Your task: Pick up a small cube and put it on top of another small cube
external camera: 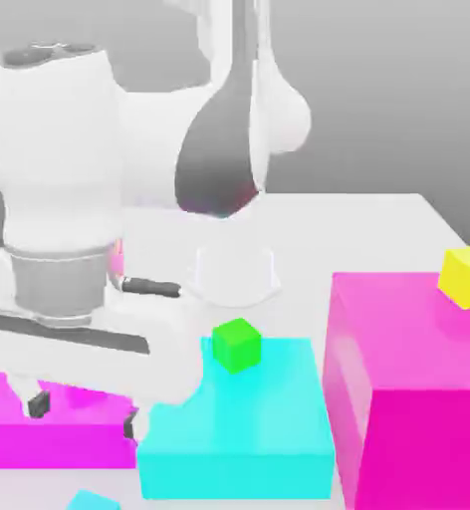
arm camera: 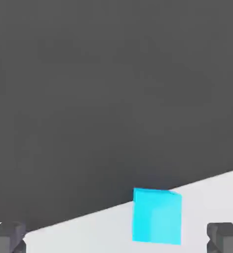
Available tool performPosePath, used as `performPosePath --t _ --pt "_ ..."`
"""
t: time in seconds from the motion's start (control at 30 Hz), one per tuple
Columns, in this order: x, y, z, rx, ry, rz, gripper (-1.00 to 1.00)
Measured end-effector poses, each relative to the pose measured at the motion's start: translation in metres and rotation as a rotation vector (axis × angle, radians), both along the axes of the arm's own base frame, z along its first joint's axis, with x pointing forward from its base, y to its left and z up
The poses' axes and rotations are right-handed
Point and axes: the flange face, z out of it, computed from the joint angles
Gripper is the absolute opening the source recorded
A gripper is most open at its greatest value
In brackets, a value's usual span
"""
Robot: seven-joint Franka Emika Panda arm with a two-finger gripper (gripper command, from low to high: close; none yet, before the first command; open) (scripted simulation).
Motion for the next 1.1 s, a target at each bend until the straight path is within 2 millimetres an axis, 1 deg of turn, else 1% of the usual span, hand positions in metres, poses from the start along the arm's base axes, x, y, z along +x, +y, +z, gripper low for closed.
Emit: performPosePath --t 0.1,0.23,0.27,0.43,0.47,0.5,0.53,0.6,0.63,0.67,0.7,0.73,0.8,0.9,0.93,0.97,1.07,1.1 --pt "-0.007 -0.013 -0.054 0.006 0.068 -0.029 0.00" --pt "-0.010 -0.017 -0.116 0.007 0.088 -0.037 0.00" --pt "-0.010 -0.017 -0.127 0.007 0.089 -0.038 -1.00" --pt "-0.010 -0.017 -0.127 0.008 0.089 -0.038 -1.00" --pt "-0.011 -0.017 -0.132 0.008 0.089 -0.038 -1.00" --pt "-0.010 -0.017 -0.127 0.008 0.089 -0.038 -1.00" --pt "-0.010 -0.017 -0.117 0.007 0.089 -0.038 -1.00" --pt "-0.010 -0.017 -0.091 0.008 0.089 -0.038 -1.00" --pt "-0.009 -0.020 -0.075 0.003 0.082 -0.037 -1.00" --pt "-0.002 -0.021 -0.054 -0.009 0.060 -0.010 -1.00" --pt "0.004 -0.006 -0.037 -0.010 0.052 0.047 -1.00" --pt "0.009 0.015 -0.021 -0.010 0.044 0.115 -1.00" --pt "0.014 0.063 0.011 -0.008 0.035 0.269 -1.00" --pt "0.010 0.137 0.056 -0.010 0.025 0.507 -1.00" --pt "0.005 0.167 0.071 -0.012 0.022 0.597 -1.00" --pt "-0.003 0.204 0.086 -0.016 0.019 0.703 -1.00" --pt "-0.036 0.281 0.130 -0.033 0.010 0.967 -1.00" --pt "-0.049 0.299 0.144 -0.040 0.007 1.043 -1.00"
